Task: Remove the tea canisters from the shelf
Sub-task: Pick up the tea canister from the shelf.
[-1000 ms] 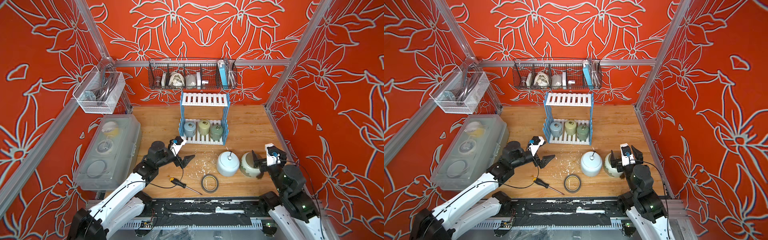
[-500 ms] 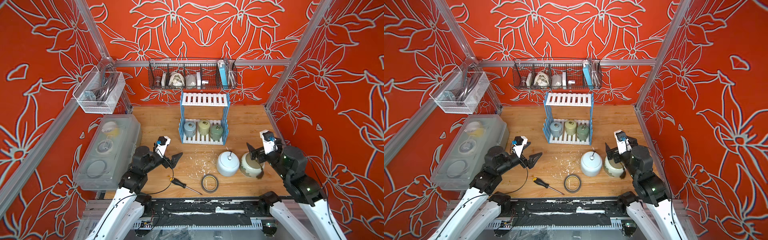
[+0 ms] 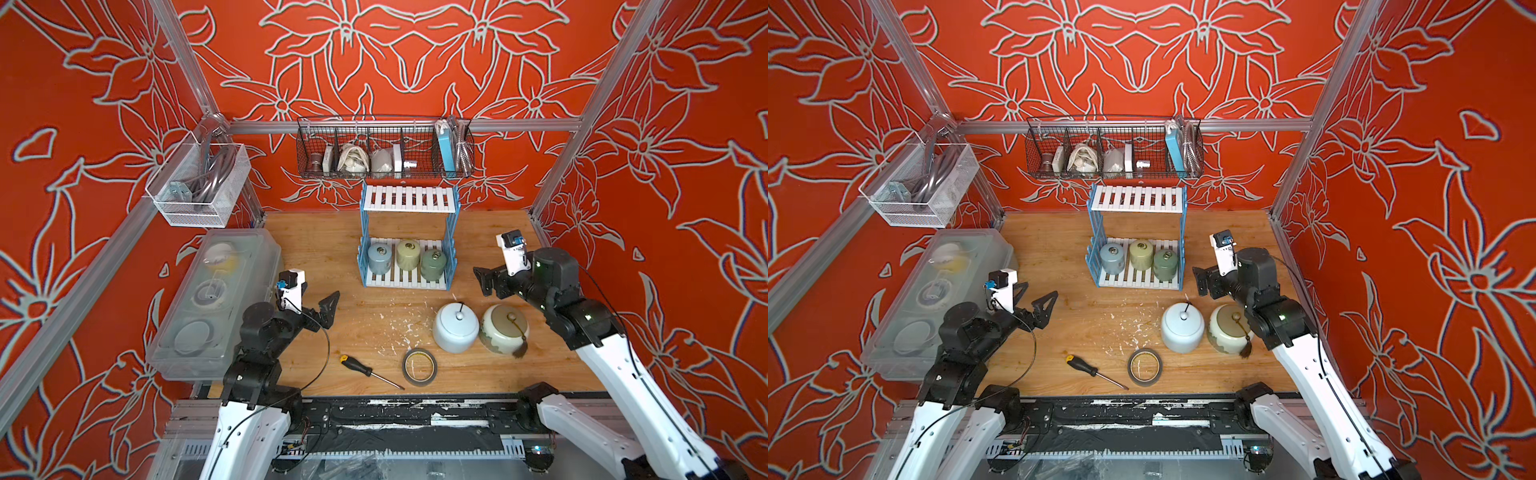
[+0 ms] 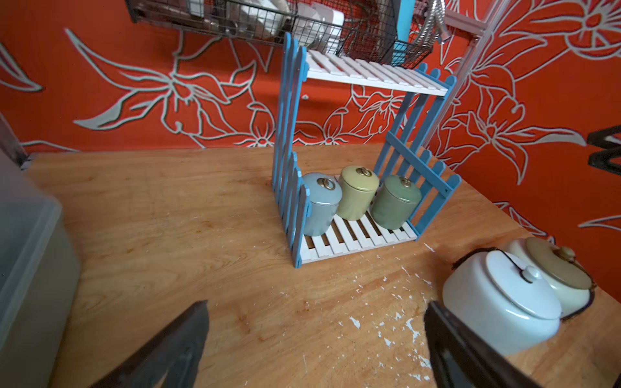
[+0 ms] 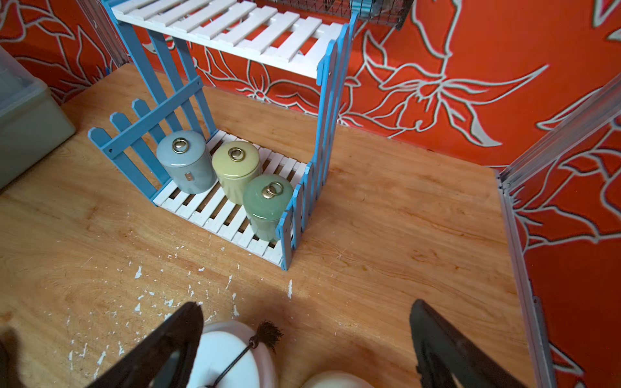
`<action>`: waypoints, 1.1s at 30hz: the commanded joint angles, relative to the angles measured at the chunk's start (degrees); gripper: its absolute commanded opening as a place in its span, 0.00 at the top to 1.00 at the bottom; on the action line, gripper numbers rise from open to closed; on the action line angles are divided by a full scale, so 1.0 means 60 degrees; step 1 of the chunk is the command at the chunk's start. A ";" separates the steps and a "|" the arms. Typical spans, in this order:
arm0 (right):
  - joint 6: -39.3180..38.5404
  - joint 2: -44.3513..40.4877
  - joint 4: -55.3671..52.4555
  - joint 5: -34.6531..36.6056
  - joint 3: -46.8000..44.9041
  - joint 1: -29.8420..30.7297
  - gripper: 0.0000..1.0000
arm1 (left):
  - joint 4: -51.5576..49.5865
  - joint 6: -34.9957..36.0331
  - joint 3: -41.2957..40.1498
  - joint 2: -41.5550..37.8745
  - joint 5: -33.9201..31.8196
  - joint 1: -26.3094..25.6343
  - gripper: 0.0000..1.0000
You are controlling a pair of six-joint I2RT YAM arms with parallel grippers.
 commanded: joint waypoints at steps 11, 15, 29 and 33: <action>0.0276 0.2695 0.0926 0.0131 0.1392 0.1678 0.01 | 0.0154 -0.0576 -0.0215 -0.0342 -0.0919 0.0504 0.01; 0.0346 0.3708 0.1135 0.0237 0.1865 0.2027 0.01 | 0.0398 -0.0449 -0.0332 -0.0403 -0.1081 0.0528 0.01; 0.0882 0.6541 0.2565 0.0905 0.2797 0.2423 0.01 | 0.0220 -0.1290 0.0095 -0.0772 -0.2118 0.0363 0.01; 0.0974 0.7190 0.2669 0.1095 0.3232 0.2452 0.00 | -0.0400 -0.0909 0.0857 -0.0909 -0.3141 0.0412 0.01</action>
